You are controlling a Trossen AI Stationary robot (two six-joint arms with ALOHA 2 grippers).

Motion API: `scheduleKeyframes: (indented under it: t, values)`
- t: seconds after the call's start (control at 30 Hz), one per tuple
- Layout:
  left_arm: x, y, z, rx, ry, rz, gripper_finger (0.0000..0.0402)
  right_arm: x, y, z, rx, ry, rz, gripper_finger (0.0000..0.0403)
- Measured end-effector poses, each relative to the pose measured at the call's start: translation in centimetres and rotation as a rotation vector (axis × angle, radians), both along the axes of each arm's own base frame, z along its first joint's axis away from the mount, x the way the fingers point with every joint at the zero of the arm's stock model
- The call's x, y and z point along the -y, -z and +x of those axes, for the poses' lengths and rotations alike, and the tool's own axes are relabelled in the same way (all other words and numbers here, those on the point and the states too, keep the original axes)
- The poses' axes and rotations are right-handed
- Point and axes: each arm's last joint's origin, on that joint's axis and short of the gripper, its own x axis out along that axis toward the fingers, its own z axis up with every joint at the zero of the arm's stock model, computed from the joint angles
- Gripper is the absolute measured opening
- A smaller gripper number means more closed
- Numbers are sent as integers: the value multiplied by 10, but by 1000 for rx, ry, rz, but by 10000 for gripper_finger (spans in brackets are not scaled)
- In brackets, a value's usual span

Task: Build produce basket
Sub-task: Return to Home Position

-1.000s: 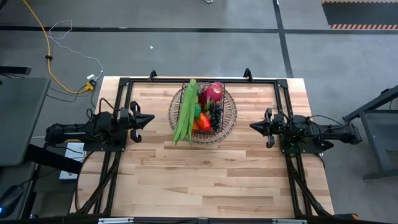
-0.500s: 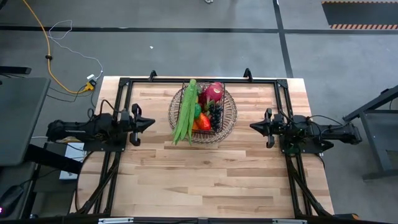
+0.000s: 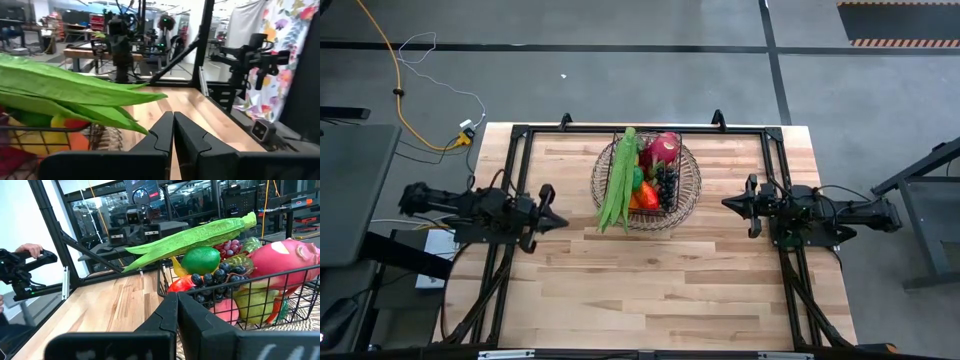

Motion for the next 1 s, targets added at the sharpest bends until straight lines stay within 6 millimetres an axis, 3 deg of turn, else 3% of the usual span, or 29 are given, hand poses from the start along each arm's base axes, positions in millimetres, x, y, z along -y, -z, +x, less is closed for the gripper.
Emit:
scheduleKeyframes:
  t: [1.0]
  values:
    - [4,0,0,-1,39,45,3,0,0,0,0,3,0,0]
